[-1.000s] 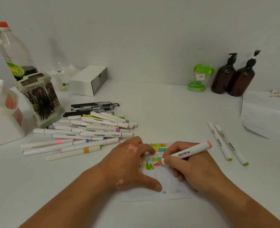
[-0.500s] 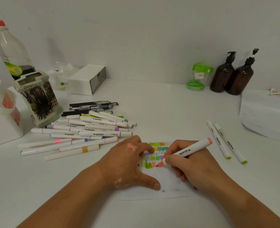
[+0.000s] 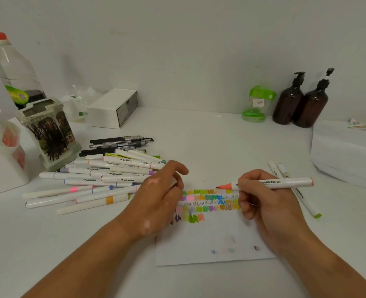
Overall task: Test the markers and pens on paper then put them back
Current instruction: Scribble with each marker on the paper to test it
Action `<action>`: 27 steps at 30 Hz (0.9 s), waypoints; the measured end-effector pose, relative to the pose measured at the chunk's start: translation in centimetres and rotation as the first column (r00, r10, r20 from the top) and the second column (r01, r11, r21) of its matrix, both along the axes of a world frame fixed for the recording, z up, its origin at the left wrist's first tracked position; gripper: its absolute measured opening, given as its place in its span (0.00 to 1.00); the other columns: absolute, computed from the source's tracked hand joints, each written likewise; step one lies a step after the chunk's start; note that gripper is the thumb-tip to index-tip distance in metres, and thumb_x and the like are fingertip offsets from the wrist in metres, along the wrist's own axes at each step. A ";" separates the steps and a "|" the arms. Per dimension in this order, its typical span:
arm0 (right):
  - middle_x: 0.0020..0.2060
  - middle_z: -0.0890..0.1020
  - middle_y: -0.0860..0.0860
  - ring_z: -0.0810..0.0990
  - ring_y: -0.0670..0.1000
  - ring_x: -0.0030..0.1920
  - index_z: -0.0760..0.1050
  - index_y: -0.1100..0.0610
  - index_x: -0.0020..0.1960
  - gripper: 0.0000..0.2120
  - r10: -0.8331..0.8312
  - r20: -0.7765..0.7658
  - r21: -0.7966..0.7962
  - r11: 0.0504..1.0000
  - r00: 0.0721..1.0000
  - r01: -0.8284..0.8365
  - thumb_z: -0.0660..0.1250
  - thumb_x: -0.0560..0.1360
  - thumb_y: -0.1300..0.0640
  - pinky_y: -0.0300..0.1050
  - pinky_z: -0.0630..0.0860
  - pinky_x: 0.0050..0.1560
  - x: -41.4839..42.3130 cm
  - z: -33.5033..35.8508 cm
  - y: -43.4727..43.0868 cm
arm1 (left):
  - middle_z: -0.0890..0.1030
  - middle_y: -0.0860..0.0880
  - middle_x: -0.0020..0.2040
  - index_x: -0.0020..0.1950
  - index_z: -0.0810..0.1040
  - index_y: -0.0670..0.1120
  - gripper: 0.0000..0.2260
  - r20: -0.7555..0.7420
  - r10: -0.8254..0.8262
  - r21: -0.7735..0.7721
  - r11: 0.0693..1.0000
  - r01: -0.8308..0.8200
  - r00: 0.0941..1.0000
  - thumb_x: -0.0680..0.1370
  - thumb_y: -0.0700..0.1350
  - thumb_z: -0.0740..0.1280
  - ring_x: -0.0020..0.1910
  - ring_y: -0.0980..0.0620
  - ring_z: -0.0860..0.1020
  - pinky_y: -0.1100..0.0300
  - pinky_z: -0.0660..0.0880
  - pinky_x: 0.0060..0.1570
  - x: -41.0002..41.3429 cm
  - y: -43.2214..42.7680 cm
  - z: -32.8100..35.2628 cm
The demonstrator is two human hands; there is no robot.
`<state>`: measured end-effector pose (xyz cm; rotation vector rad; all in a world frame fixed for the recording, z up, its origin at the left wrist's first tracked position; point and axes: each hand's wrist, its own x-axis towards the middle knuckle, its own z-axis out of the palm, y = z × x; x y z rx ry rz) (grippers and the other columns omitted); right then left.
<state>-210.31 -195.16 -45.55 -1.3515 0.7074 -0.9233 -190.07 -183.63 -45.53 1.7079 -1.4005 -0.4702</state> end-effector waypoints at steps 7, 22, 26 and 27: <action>0.30 0.77 0.56 0.75 0.51 0.28 0.82 0.57 0.39 0.02 0.091 0.116 0.109 0.989 0.989 -0.104 0.71 0.67 0.59 0.41 0.72 0.25 -0.3 0.3 -0.3 | 0.82 0.59 0.56 0.62 0.70 0.57 0.19 -0.249 0.000 -0.020 1.000 -0.005 0.968 0.82 0.33 0.59 0.54 0.59 0.82 0.64 0.79 0.53 -0.2 -0.1 0.3; 0.29 0.78 0.56 0.75 0.51 0.27 0.82 0.56 0.39 0.02 0.131 0.148 0.058 0.988 0.980 -0.141 0.70 0.68 0.61 0.40 0.71 0.25 -0.5 0.3 -0.5 | 0.86 0.47 0.48 0.59 0.82 0.49 0.11 -0.439 -0.190 -0.073 0.982 0.175 0.878 0.79 0.39 0.67 0.50 0.48 0.85 0.60 0.81 0.49 -0.9 -0.2 0.1; 0.31 0.80 0.58 0.76 0.52 0.28 0.82 0.57 0.41 0.05 0.205 0.093 0.012 0.978 0.974 -0.207 0.75 0.67 0.57 0.41 0.73 0.26 -0.3 0.1 0.0 | 0.87 0.48 0.46 0.59 0.82 0.52 0.12 -0.413 -0.190 -0.052 0.981 0.185 0.891 0.79 0.40 0.68 0.48 0.49 0.85 0.56 0.82 0.51 -1.1 -0.2 0.0; 0.32 0.80 0.58 0.76 0.52 0.29 0.82 0.57 0.42 0.09 0.222 0.070 -0.002 0.975 0.973 -0.222 0.76 0.66 0.54 0.41 0.73 0.27 -0.2 0.1 0.1 | 0.87 0.48 0.45 0.59 0.83 0.52 0.12 -0.410 -0.192 -0.052 0.981 0.187 0.892 0.80 0.39 0.68 0.47 0.49 0.85 0.56 0.82 0.51 -1.3 -0.2 -0.1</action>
